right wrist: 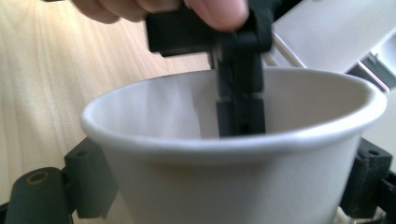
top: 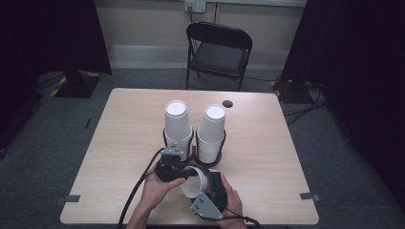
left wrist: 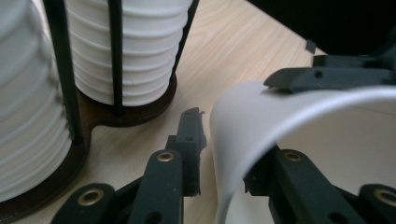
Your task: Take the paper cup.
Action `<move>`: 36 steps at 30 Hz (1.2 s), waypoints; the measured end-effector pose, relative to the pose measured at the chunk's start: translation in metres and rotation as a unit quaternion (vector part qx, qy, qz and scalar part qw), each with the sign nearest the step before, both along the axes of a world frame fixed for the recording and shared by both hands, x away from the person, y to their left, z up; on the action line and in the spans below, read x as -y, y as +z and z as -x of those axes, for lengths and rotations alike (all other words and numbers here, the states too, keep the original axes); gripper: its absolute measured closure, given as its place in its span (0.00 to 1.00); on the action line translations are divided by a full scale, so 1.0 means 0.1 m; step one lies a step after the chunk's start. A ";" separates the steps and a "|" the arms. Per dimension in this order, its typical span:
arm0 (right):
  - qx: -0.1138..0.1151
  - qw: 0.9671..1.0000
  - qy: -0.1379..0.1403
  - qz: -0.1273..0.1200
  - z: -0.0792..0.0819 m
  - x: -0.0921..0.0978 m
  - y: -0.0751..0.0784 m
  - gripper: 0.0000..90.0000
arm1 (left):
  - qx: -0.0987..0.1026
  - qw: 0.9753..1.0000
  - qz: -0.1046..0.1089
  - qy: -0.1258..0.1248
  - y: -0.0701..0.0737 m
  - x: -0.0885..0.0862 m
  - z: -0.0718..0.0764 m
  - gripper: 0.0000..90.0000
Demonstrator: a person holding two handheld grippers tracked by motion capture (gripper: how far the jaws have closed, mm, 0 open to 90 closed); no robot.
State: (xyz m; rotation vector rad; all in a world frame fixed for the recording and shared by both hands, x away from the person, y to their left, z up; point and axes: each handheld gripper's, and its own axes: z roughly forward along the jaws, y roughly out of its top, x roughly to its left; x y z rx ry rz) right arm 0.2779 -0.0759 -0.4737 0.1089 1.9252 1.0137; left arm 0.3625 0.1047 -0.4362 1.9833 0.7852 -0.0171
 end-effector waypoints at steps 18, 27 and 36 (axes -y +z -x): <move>-0.096 0.991 -0.028 -0.087 -0.14 0.24 0.05 0.14 | 0.066 0.993 0.071 0.060 0.03 -0.26 0.14 0.40; -0.149 0.976 -0.043 -0.155 -0.21 0.47 0.08 0.14 | 0.093 0.988 0.080 0.096 -0.09 -0.43 0.18 0.29; -0.204 0.954 -0.054 -0.212 -0.31 0.69 0.12 0.14 | 0.105 0.984 0.061 0.134 -0.29 -0.56 0.27 0.21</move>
